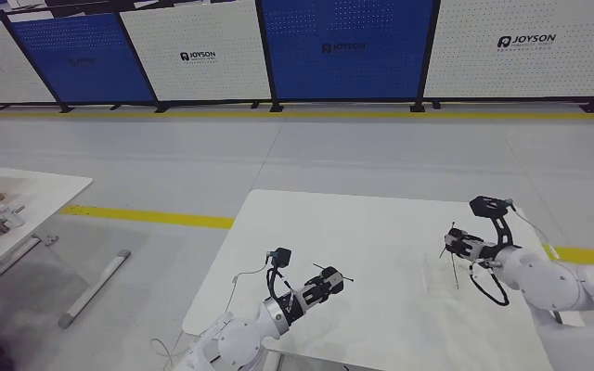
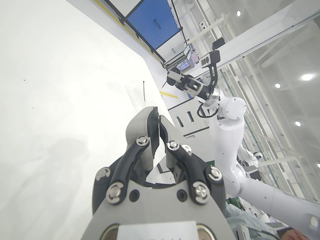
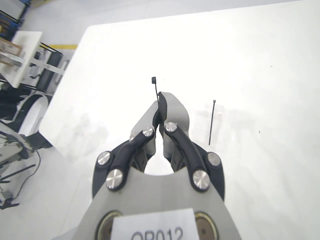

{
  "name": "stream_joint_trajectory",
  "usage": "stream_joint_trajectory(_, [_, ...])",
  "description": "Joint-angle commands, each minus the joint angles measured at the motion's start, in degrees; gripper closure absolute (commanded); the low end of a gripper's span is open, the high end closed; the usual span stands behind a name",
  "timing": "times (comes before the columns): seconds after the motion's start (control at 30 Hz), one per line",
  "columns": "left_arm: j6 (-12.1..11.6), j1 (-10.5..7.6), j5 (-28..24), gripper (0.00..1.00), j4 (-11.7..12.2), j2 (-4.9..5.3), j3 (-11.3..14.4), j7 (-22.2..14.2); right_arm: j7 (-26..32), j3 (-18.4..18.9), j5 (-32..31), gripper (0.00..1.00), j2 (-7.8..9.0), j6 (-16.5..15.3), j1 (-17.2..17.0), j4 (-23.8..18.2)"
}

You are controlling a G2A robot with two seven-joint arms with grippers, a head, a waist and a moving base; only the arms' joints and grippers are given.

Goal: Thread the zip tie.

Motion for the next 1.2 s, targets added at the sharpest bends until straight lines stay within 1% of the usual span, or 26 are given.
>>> stream_joint_trajectory(0.0, [0.0, 0.00, 0.0, 1.00, 0.0, 0.00, 0.0, 0.0, -1.9, 1.1, 2.3, 1.00, 0.03, -0.5, -2.1, -1.0])
stream_joint_trajectory(0.1, [0.0, 0.00, 0.0, 1.00, 0.0, 0.00, 0.0, 0.0, -5.0, 1.6, 2.6, 1.00, 0.06, -0.6, -5.4, -3.1])
stream_joint_trajectory(0.17, [0.0, 0.00, 0.0, 1.00, 0.0, 0.00, 0.0, 0.0, -7.6, 1.1, 1.3, 1.00, 0.00, -0.2, -7.2, -4.2])
stream_joint_trajectory(0.2, [0.0, 0.00, 0.0, 1.00, 0.0, 0.00, 0.0, 0.0, -9.0, 0.8, 0.9, 1.00, -0.09, 0.1, -8.0, -4.2])
stream_joint_trajectory(0.23, [0.0, 0.00, 0.0, 1.00, 0.0, 0.00, 0.0, 0.0, -9.4, 0.6, 2.8, 1.00, -0.24, -0.5, -8.2, -3.6])
stream_joint_trajectory(0.83, [0.0, 0.00, 0.0, 1.00, 0.0, 0.00, 0.0, 0.0, -9.7, 0.6, 3.0, 1.00, -0.25, -0.7, -8.3, -3.6])
stream_joint_trajectory(0.97, [0.0, 0.00, 0.0, 1.00, 0.0, 0.00, 0.0, 0.0, -16.1, 2.6, 8.8, 1.00, -0.55, -2.4, -11.4, -5.3])
stream_joint_trajectory(1.03, [0.0, 0.00, 0.0, 1.00, 0.0, 0.00, 0.0, 0.0, -20.2, 2.9, 9.9, 1.00, -0.78, -1.7, -13.4, -5.8])
stream_joint_trajectory(1.1, [0.0, 0.00, 0.0, 1.00, 0.0, 0.00, 0.0, 0.0, -22.8, 1.2, 9.6, 1.00, -1.17, -0.8, -14.4, -6.3])
stream_joint_trajectory(1.17, [0.0, 0.00, 0.0, 1.00, 0.0, 0.00, 0.0, 0.0, -24.6, -0.7, 8.9, 1.00, -1.58, 0.2, -14.3, -5.6])
